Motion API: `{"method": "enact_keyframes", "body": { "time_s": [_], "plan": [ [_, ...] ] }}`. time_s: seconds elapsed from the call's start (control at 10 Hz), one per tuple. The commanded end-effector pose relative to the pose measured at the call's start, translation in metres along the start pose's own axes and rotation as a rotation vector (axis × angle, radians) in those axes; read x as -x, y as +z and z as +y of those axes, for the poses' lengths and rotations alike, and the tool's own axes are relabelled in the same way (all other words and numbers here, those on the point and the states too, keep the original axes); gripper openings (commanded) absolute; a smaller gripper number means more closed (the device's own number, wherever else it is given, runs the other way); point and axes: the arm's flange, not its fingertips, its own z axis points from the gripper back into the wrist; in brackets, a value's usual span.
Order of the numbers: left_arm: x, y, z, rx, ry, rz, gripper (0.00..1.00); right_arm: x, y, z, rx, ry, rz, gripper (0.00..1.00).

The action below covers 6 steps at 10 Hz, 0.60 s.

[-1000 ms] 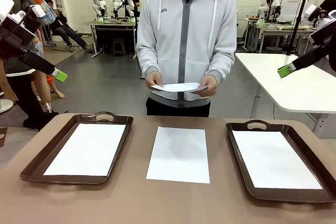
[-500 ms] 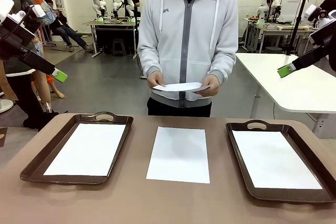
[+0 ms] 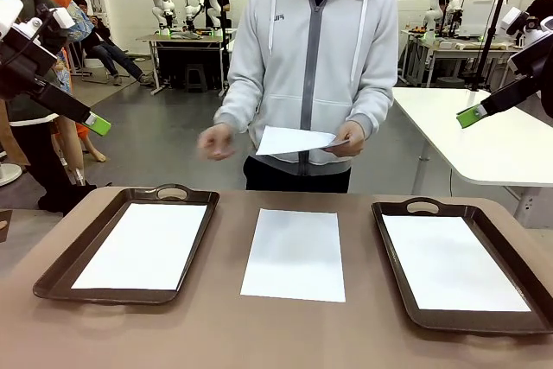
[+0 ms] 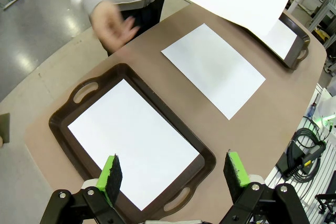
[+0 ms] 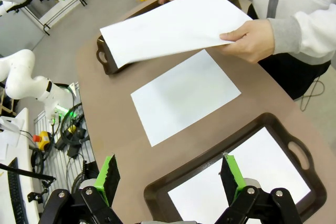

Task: Sort the A4 documents.
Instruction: Receive the A4 Paper.

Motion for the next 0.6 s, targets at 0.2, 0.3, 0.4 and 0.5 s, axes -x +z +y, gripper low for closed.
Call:
{"method": "enact_keyframes", "body": {
  "time_s": [0.2, 0.3, 0.4, 0.5],
  "plan": [
    [-0.0005, -0.0010, 0.0011, 0.000, 0.006, -0.009, 1.00, -0.0007, -0.0012, 0.0008, 0.000, 0.007, 0.010, 1.00],
    [-0.0005, -0.0010, 0.0011, 0.000, 0.006, -0.009, 1.00, -0.0007, -0.0012, 0.0008, 0.000, 0.007, 0.010, 1.00],
    [-0.0005, -0.0010, 0.0011, 0.000, 0.006, -0.009, 1.00, -0.0007, -0.0012, 0.0008, 0.000, 0.007, 0.010, 1.00],
    [-0.0005, -0.0010, 0.0011, 0.000, 0.006, -0.009, 1.00, -0.0007, -0.0012, 0.0008, 0.000, 0.007, 0.010, 1.00]
  ]
}}
